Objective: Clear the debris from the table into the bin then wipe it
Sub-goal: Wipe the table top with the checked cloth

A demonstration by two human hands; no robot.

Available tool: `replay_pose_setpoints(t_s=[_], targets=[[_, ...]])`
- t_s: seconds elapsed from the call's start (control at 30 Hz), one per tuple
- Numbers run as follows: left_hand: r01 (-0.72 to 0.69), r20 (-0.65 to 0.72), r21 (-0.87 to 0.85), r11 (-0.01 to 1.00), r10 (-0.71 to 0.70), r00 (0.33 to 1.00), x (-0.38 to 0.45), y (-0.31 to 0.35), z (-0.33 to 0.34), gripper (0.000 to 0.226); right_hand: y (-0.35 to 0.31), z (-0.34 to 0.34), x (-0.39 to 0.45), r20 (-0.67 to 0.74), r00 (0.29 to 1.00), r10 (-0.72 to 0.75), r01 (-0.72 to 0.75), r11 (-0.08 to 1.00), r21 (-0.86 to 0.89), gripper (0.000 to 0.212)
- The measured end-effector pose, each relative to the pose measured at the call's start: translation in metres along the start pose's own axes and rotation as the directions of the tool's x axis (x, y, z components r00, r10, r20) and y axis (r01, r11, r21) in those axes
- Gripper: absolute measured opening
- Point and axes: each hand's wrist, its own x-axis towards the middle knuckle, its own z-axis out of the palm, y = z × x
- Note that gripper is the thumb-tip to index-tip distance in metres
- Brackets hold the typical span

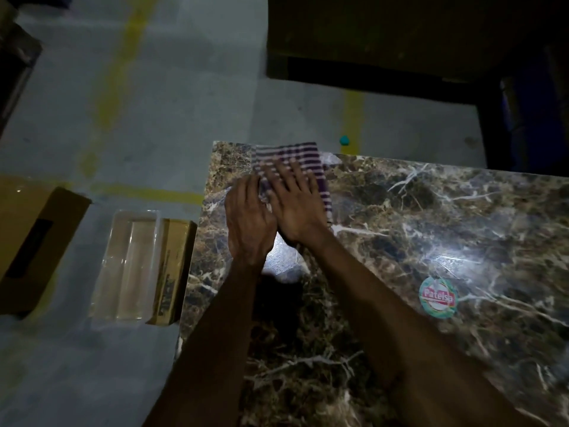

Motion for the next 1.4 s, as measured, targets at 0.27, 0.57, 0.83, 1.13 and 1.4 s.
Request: replay_pose_setpoints(t_s=[0.27, 0.57, 0.83, 1.13, 1.4], targets=[[-0.224, 0.316, 0.225, 0.948, 0.147, 0.937, -0.001, -0.001, 0.006, 0.051, 0.090, -0.017, -0.025, -0.028, 0.974, 0.225, -0.225, 0.974, 0.022, 0.059], [-0.264, 0.366, 0.272, 0.925, 0.155, 0.918, -0.002, -0.004, 0.007, 0.059, 0.062, -0.013, -0.024, -0.001, 0.999, 0.053, -0.053, 0.999, 0.000, 0.058], [-0.291, 0.361, 0.303, 0.908, 0.173, 0.916, -0.003, -0.006, 0.008, 0.056, 0.101, -0.024, 0.005, -0.051, 0.937, 0.346, -0.344, 0.938, 0.035, 0.059], [-0.293, 0.426, 0.332, 0.897, 0.135, 0.894, -0.002, 0.015, 0.011, 0.057, 0.099, -0.017, -0.060, -0.006, 0.992, 0.123, -0.123, 0.992, 0.021, 0.056], [-0.055, 0.333, 0.315, 0.947, -0.056, 0.941, -0.021, 0.051, 0.042, 0.057, 0.126, -0.027, -0.023, -0.109, 0.929, 0.355, -0.353, 0.935, 0.033, 0.062]])
